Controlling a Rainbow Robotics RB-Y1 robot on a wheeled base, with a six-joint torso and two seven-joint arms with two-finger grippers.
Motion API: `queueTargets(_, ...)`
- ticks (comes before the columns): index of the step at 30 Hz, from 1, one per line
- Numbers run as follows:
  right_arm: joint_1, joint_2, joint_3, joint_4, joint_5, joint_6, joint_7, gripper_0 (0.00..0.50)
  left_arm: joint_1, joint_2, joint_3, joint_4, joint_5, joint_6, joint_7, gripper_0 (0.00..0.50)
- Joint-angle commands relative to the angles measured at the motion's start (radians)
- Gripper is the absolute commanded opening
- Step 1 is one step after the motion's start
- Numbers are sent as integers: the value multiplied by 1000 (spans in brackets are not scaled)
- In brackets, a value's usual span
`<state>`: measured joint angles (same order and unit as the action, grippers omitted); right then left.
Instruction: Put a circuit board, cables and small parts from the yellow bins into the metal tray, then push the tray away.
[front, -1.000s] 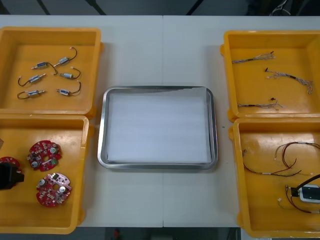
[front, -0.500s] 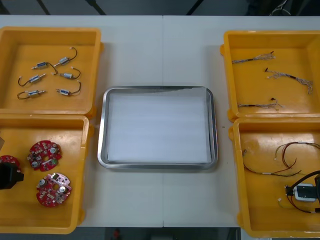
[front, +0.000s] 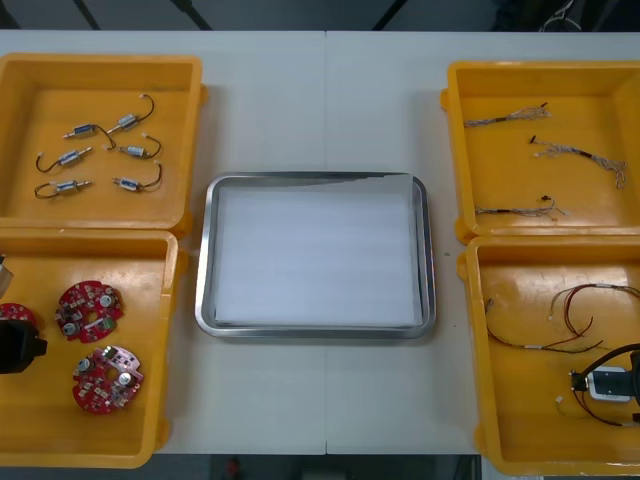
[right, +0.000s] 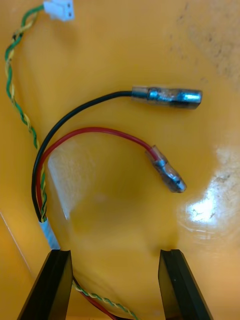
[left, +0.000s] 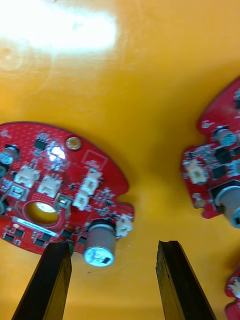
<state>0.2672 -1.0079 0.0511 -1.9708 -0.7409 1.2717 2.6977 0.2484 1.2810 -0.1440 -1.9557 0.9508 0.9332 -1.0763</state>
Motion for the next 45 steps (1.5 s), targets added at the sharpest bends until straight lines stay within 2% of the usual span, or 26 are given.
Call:
queueTargets(1, 6, 18, -40, -54, -11, 31, 8, 500, -24, 14, -14, -43, -12, 4, -82, 500)
queueTargets(5, 1, 37, -69, -125, -12, 120, -27, 500, -24, 23, -14, -69, -50, 6, -83, 500)
queueTargets(10, 1, 58, -88, -172, 17, 192, -157, 500, -23, 23, -16, -57, -63, 6, -94, 500)
queueTargets(13, -2, 58, -92, -174, 35, 190, -223, 500, -24, 23, -17, -54, -72, 6, -99, 500)
queueTargets(17, -2, 58, -92, -171, 95, 184, -338, 500, -23, 23, -22, -43, -69, 6, -102, 500)
queueTargets(21, -2, 63, -91, -161, 133, 193, -458, 500, -24, 23, -52, -14, -69, -51, -102, 500)
queueTargets(28, -2, 88, -91, -112, 141, 199, -604, 500, -26, 23, -59, -11, -69, -70, -105, 500)
queueTargets(29, 0, 91, -91, -109, 141, 204, -630, 500, -26, 23, -59, -12, -70, -70, -105, 487)
queueTargets(31, 0, 98, -91, -111, 143, 215, -662, 500, -28, 23, -59, -12, -70, -70, -106, 431)
queueTargets(34, -2, 115, -92, -111, 143, 245, -710, 500, -28, 23, -59, -12, -73, -70, -106, 237)
queueTargets(35, -2, 124, -91, -109, 149, 262, -733, 500, -28, 23, -60, -12, -76, -70, -106, 145)
queueTargets(36, 0, 127, -91, -109, 152, 268, -740, 500, -28, 23, -59, -12, -80, -70, -106, 102)
queueTargets(37, 0, 134, -91, -109, 158, 282, -751, 500, -28, 23, -60, -12, -83, -70, -106, 33)
queueTargets(39, 0, 138, -91, -109, 169, 291, -757, 500, -28, 23, -60, -12, -87, -70, -106, 1)
queueTargets(45, -5, 152, -91, -66, 178, 293, -763, 500, -28, 23, -60, -12, -90, -70, -106, 0)
